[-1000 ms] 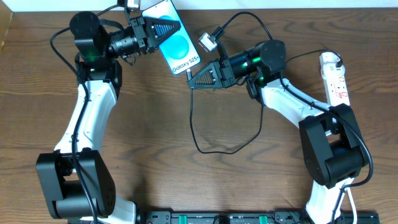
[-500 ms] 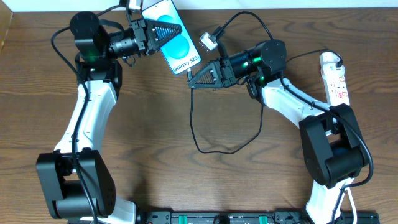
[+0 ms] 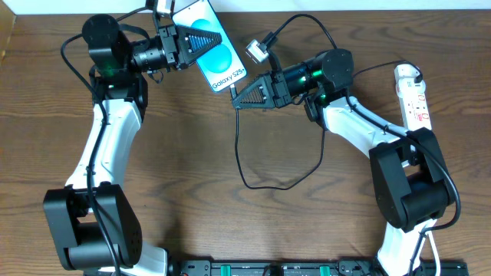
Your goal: Plug charger to phone and switch on socket
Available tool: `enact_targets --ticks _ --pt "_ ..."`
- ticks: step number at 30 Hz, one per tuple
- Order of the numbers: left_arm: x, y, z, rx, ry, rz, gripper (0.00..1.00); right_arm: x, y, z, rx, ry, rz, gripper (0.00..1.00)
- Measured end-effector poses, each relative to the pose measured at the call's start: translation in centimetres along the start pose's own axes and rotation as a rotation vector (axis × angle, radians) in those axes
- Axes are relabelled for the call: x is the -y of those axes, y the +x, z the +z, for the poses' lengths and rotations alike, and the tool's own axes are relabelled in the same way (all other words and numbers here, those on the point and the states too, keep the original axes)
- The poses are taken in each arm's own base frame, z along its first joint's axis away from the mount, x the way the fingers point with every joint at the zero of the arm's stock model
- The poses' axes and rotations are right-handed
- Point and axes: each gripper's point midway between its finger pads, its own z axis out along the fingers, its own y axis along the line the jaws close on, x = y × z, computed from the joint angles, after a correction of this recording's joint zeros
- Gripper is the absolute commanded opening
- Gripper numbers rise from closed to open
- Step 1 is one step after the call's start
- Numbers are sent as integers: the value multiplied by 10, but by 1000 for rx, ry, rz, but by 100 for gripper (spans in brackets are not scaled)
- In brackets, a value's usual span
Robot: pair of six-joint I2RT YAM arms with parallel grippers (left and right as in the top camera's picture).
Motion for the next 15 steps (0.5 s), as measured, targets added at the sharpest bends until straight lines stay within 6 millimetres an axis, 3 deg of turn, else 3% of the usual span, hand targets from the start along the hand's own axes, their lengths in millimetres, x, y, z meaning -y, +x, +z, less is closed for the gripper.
enact_targets --ticks 5,10,15 --pt "4 10 2 -58 23 -4 8 1 -3 -5 12 7 -7 22" --pt "6 16 2 -90 36 -5 8 2 -4 -9 19 12 -8 12" --pt "7 18 2 -101 40 -5 7 2 -4 -9 19 12 -11 13"
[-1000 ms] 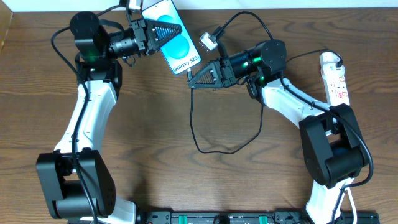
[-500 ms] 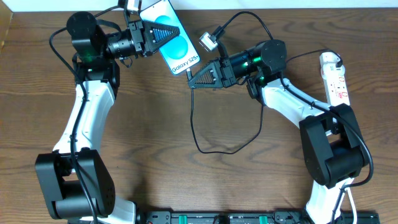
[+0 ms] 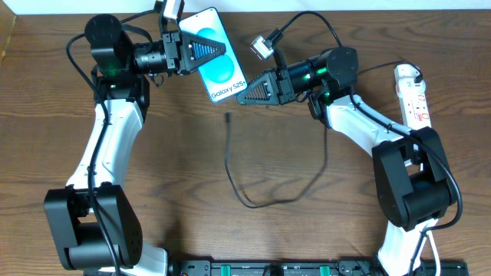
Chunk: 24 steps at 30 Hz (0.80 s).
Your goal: Plug charger to phone and switch on socket
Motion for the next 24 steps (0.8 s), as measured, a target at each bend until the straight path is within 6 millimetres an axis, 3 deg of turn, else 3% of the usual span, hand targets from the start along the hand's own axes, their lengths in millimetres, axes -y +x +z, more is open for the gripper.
enact_targets --ticks 11,14,16,24 --pt "-2 -5 0 27 -11 0 7 0 0 0 0 0 -2 14" --pt "-4 -9 -4 53 -22 0 7 0 0 0 0 0 -10 43" --pt "-6 -14 -11 77 -34 0 7 0 0 0 0 0 -7 55" --pt "-15 -33 -58 189 -87 -32 8 12 1 0 1 4 79 86"
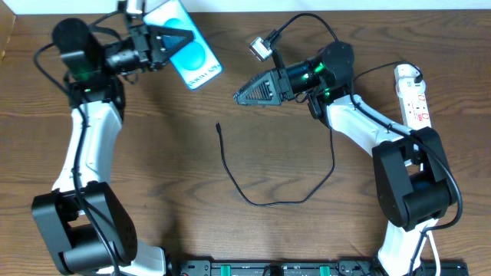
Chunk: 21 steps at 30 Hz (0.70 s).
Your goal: Plug charger to phone and switch on socket
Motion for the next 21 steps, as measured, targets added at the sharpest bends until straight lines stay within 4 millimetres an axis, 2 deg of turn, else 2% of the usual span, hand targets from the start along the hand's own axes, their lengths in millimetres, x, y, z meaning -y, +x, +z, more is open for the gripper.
enact_targets --ticks 2,3,14,21 --pt "-3 -6 -11 27 -13 -8 7 6 0 0 5 3 41 98" --pt "-4 -8 -16 38 -18 -13 7 10 0 0 11 6 69 99" --pt "-12 -27 -59 140 -62 -41 8 35 -10 5 110 58 167 99" --pt "-14 -32 -83 171 -77 -58 7 66 -7 20 177 146 301 99"
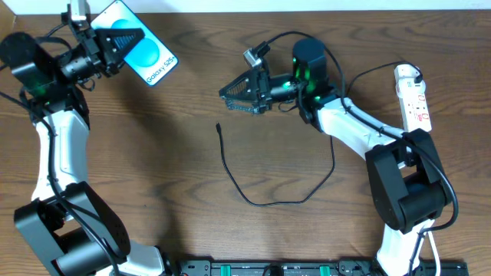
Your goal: Plug charger to phone and switch on socket
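A phone point(150, 59) with a blue screen reading "Galaxy S25" is held above the table's far left corner, my left gripper point(126, 40) shut on its upper end. The black charger cable point(268, 201) lies in a loop on the table. Its free plug end point(219, 128) rests on the wood, touching neither the phone nor a gripper. My right gripper point(229, 100) hovers just above and to the right of that plug end, jaws apart and holding nothing. The white socket strip point(412, 96) lies at the far right edge.
The cable runs from its loop up under my right arm point(349, 126) toward the socket strip. A black rail point(253, 268) lines the table's front edge. Bare wood point(161, 176) lies between the two arms.
My left gripper has carried the phone further left, toward the far left corner. My right gripper has shifted slightly left and turned at the wrist. The cable has not moved.
First my right gripper held the cable's plug end at the phone's lower edge, with the phone in my left gripper. Half a second later the plug lay loose on the table, out of the gripper. Since then the phone has moved further left at each moment.
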Available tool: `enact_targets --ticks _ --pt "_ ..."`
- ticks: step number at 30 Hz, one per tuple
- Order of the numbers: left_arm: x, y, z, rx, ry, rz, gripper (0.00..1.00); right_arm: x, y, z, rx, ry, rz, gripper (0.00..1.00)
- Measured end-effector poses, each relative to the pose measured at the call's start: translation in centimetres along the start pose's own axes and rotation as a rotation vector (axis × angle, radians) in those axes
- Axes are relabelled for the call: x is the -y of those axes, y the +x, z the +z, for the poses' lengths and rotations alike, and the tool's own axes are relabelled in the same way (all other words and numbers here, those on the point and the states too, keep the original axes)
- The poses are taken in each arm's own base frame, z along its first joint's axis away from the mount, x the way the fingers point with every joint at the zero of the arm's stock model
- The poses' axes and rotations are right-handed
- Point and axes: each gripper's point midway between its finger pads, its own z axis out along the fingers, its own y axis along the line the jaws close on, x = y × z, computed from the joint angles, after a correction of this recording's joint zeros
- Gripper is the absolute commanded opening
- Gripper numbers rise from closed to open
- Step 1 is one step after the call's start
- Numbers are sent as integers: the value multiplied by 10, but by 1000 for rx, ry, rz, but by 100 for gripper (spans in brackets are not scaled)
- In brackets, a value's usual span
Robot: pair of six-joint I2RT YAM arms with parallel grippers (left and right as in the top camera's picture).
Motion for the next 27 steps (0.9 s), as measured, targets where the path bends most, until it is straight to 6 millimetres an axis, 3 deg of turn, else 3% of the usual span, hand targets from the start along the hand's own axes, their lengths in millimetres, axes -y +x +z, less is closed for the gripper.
enact_targets --ticks 4,10,17,27 --pt "0 -1 -5 0 -1 -9 8 12 -9 2 65 52 29 99" --pt "-1 -2 -11 3 -4 -13 7 48 -18 -1 154 231 146 99" --pt "-1 -2 -14 4 -5 -13 8 54 -26 0 187 514 102 99" --pt "-1 -2 -14 4 -5 -13 7 70 -5 2 149 875 -36 99"
